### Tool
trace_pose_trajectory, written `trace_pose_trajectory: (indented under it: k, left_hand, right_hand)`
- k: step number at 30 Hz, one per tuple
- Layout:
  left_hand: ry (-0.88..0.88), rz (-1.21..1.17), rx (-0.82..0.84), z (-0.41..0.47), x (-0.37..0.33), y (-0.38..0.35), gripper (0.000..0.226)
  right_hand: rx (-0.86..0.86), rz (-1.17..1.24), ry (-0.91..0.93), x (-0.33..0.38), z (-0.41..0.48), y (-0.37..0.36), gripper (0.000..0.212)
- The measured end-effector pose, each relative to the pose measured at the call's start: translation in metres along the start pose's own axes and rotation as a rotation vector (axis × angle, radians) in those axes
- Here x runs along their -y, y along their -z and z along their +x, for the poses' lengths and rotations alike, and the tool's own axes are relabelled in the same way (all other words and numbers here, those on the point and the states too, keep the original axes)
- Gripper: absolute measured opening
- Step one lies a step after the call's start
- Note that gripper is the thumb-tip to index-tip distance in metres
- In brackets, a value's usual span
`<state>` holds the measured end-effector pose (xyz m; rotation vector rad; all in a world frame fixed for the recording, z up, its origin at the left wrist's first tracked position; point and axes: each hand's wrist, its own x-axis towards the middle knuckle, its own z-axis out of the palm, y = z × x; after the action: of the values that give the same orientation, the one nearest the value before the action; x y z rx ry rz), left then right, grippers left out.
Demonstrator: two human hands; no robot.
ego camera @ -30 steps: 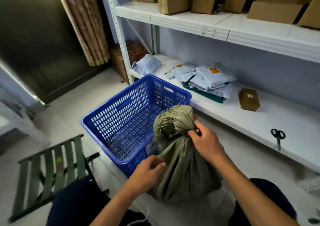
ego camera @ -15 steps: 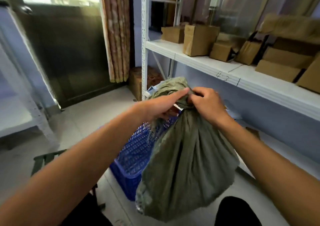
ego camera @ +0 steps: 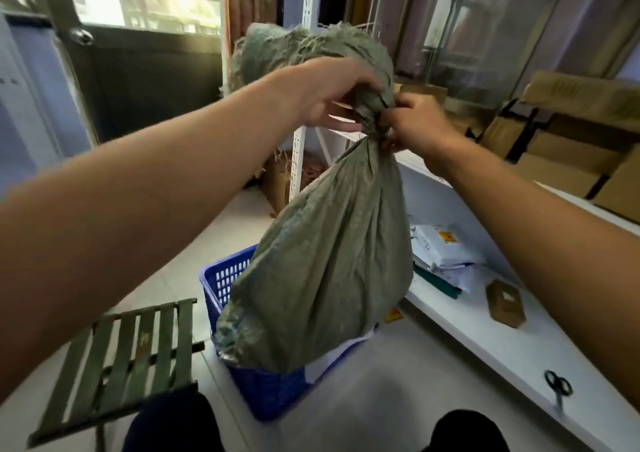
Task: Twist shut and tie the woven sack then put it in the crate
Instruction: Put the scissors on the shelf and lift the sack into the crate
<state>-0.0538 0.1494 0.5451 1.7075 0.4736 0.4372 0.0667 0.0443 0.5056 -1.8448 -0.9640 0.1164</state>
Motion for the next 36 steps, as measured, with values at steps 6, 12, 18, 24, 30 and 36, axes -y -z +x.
trace_pose_trajectory:
  k: [6,12,18,24,30,36]
  left_hand:
    - [-0.054,-0.171,-0.120,0.025,-0.004,0.015,0.024]
    - [-0.183,-0.285,-0.084,0.047,0.012,0.048,0.035]
    - [-0.127,-0.143,-0.165,0.064,0.035,0.061,0.011]
    - [0.024,-0.161,-0.159,0.082,0.074,0.051,0.005]
    - [0.120,-0.248,-0.195,0.100,0.088,0.056,0.018]
    - [0.254,-0.234,-0.204,0.118,0.100,0.050,0.028]
  right_hand:
    - [0.011,0.098,-0.032,0.008,0.028,-0.012,0.024]
    - [-0.043,0.152,-0.161,-0.019,0.064,-0.033,0.023]
    - [-0.083,0.125,-0.399,-0.123,0.096,-0.078,0.023]
    - [-0.169,0.180,-0.463,-0.184,0.106,-0.119,0.040]
    - [-0.179,0.213,-0.429,-0.169,0.113,-0.119,0.048]
    - [-0.152,0.198,-0.339,-0.144,0.128,-0.115,0.021]
